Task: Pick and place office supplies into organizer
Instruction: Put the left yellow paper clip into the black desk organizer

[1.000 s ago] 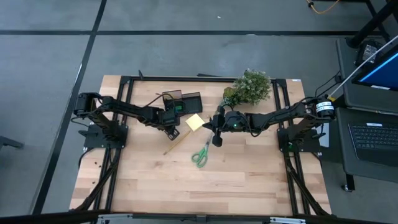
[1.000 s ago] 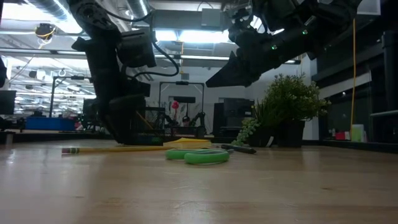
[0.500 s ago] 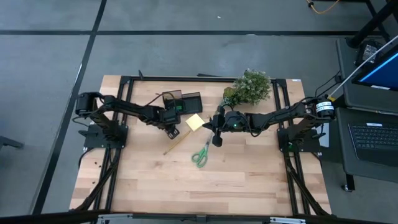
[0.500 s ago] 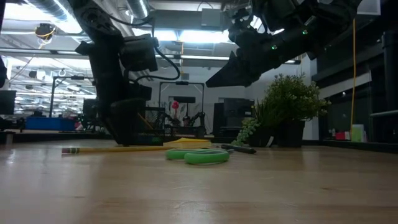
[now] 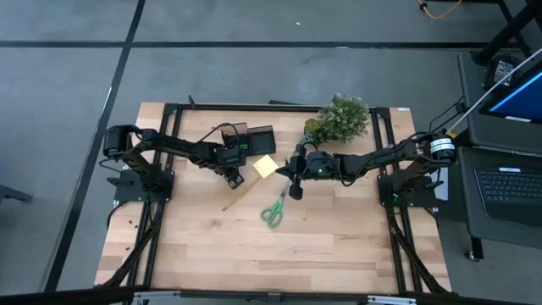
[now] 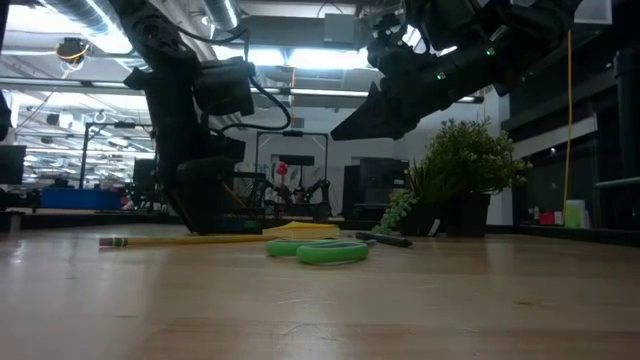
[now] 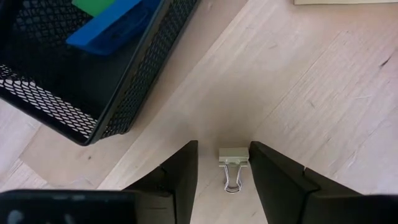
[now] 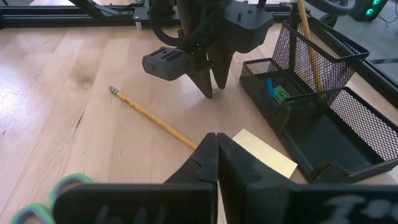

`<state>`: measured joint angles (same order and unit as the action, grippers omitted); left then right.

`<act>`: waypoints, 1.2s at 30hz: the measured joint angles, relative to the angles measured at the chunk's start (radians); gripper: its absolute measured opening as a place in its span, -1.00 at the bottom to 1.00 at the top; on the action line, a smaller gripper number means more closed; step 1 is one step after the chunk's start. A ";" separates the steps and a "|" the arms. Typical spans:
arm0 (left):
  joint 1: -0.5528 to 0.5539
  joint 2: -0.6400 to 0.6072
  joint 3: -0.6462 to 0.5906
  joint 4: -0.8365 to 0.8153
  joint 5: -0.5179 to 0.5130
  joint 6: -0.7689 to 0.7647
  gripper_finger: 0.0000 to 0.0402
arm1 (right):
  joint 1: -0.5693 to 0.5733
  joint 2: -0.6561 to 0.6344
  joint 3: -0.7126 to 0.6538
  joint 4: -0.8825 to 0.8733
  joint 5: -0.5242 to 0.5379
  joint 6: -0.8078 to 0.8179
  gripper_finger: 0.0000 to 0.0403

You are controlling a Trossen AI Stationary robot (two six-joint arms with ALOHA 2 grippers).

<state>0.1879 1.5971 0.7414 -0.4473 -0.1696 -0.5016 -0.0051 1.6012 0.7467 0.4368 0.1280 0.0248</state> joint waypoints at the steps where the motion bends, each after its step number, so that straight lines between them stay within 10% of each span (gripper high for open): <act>1: 0.000 0.000 0.000 0.000 0.000 0.001 -0.29 | 0.000 0.000 0.000 0.000 0.000 0.000 -0.97; 17: -0.002 0.001 0.000 0.004 0.011 -0.007 -0.77 | 0.000 0.000 0.000 0.000 0.000 0.000 -0.95; 36: -0.006 -0.128 -0.006 -0.028 0.043 -0.009 -0.75 | 0.000 0.000 0.000 -0.001 0.000 -0.003 -0.94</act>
<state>0.1818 1.4693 0.7357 -0.4749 -0.1266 -0.5106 -0.0051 1.6012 0.7467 0.4358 0.1284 0.0220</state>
